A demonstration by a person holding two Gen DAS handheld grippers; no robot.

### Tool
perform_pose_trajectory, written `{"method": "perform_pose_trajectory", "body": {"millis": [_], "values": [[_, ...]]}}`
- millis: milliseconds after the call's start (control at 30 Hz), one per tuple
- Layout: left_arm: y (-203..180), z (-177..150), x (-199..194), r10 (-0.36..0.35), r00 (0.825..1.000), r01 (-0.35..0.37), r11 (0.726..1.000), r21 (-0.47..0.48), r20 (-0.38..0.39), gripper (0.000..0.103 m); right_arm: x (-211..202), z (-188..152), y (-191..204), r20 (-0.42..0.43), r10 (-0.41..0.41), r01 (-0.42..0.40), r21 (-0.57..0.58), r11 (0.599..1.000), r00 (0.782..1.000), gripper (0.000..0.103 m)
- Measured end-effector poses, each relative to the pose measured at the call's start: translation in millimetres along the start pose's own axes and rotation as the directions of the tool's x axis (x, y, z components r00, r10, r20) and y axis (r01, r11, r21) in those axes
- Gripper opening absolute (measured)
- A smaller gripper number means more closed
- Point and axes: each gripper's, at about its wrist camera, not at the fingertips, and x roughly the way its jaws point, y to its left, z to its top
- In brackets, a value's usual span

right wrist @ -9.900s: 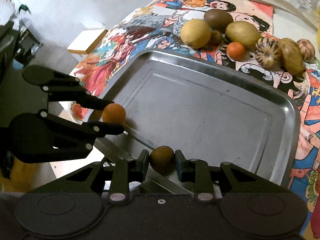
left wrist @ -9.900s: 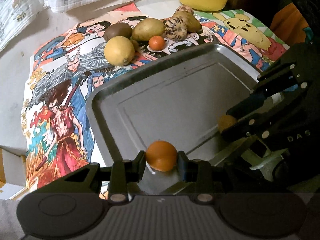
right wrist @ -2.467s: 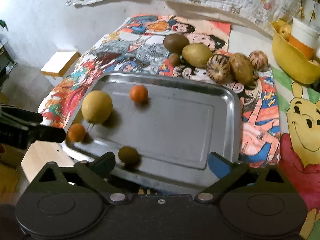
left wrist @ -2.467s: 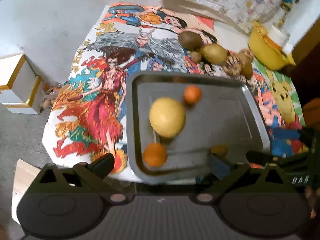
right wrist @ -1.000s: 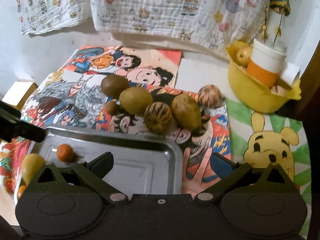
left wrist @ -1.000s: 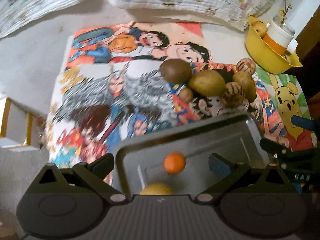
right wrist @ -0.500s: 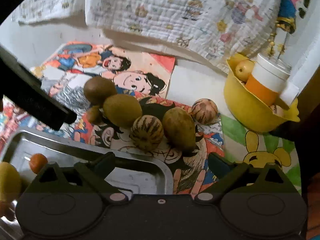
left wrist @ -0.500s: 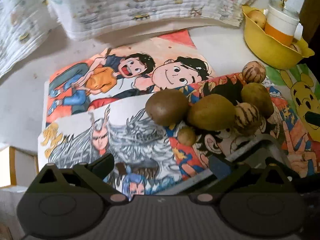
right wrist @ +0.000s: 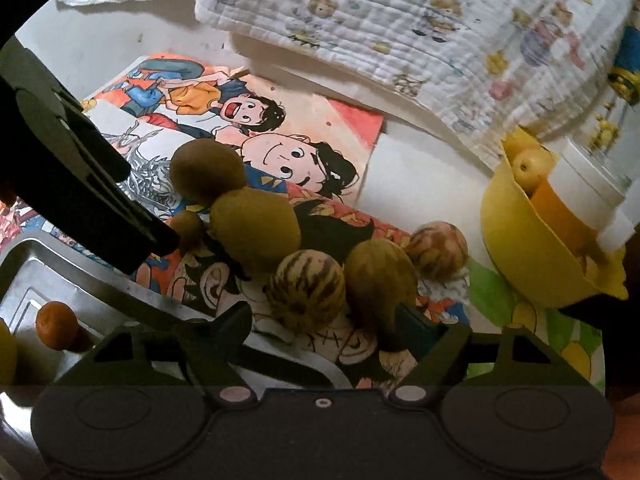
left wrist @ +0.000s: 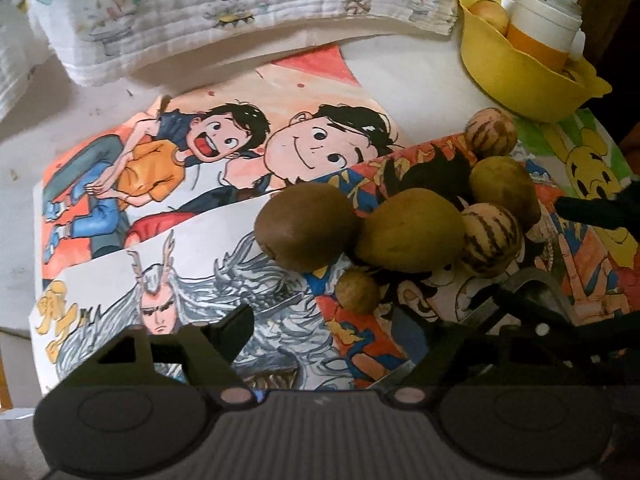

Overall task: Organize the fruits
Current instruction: 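Grasp a striped round fruit with the right tool while the left tool grasps a small brown fruit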

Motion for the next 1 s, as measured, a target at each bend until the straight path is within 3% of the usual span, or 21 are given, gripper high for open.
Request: {"method": "perform_pose_trajectory", "body": {"millis": [233,700,800,1000], "values": [[2.6,4.0,7.9,-0.050,0.999,0.050,0.999,-0.004,-0.002,0.063,12.1,9.8,3.8,-0.018,0.008,-0.009,-0.057,0.998,1.000,0.060],[3.4,12.5,17.0,-0.145,0.989,0.144,0.989,-0.025,-0.020,0.034,25.7,17.7,15.3,-0.032,0.011,-0.014,-0.083,0.996,0.999,0.057],[2.2,13.2,18.0,-0.145,0.989,0.145,0.989,-0.019,-0.021,0.029,26.7,19.5,16.7,-0.029,-0.007,0.004,-0.095,0.995,1.000,0.052],[1.2,13.0,18.5,-0.157,0.987,0.156,0.988,-0.017,-0.029,0.028,26.8,19.0,15.3,-0.022,-0.002,0.000,-0.099,0.995,1.000,0.052]]}}
